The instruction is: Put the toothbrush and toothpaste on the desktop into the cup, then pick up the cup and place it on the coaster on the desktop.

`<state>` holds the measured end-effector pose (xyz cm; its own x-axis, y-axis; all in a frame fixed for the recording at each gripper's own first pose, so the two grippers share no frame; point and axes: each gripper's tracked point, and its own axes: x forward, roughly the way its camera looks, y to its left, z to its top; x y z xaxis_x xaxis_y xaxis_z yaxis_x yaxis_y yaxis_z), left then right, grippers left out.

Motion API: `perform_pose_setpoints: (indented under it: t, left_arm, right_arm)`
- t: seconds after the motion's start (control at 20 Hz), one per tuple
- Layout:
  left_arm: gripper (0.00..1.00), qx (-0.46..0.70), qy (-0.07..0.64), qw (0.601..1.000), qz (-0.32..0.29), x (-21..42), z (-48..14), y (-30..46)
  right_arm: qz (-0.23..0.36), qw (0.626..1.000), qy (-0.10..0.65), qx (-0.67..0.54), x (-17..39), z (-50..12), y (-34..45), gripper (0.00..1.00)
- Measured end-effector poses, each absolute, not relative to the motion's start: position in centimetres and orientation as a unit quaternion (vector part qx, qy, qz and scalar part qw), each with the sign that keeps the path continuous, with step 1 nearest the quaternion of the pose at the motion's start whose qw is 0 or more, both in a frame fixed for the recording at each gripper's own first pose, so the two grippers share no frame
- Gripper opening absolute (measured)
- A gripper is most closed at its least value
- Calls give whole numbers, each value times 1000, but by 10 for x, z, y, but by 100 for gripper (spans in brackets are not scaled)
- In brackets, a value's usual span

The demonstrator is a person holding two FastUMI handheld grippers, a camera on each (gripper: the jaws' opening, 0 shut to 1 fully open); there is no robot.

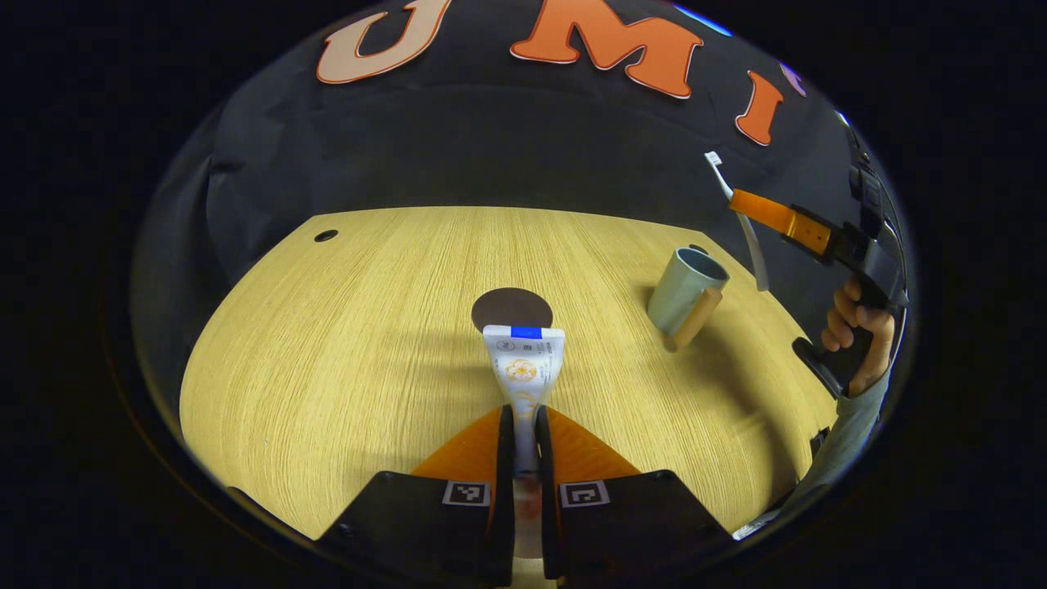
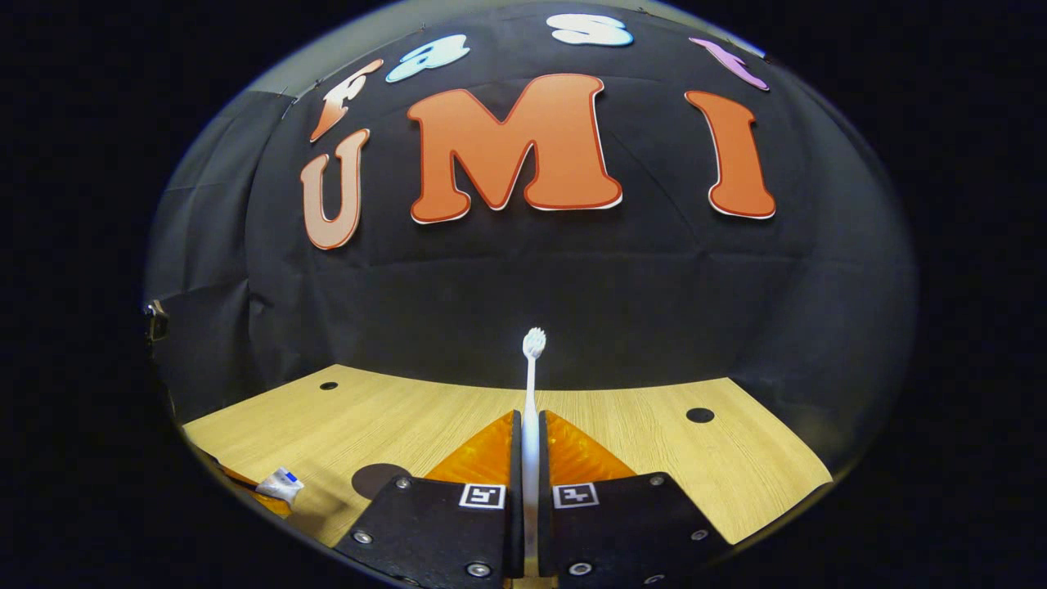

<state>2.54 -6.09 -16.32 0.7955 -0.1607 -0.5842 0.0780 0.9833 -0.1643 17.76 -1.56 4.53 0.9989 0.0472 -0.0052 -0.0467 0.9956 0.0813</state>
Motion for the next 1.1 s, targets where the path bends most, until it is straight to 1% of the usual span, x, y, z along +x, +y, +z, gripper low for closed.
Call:
perform_pose_setpoints:
  t: [0.05,0.15,0.55,0.75,1.1]
  left_arm:
    - [16,-64,310,946,-63,24,-159,-61]
    - [17,-61,308,948,-62,24,-161,-62]
    - [17,-63,307,948,-62,24,-160,-63]
    - [17,-63,309,947,-61,22,-153,-62]
    - [17,-60,309,947,-56,21,-145,-60]
  right_arm:
    - [21,999,-2,45,183,45,-19,7]
    - [15,998,-17,62,192,49,-25,7]
    - [36,991,-84,95,222,57,-30,7]
    - [37,991,-91,91,232,46,-34,7]
    - [40,990,-81,107,240,18,-31,7]
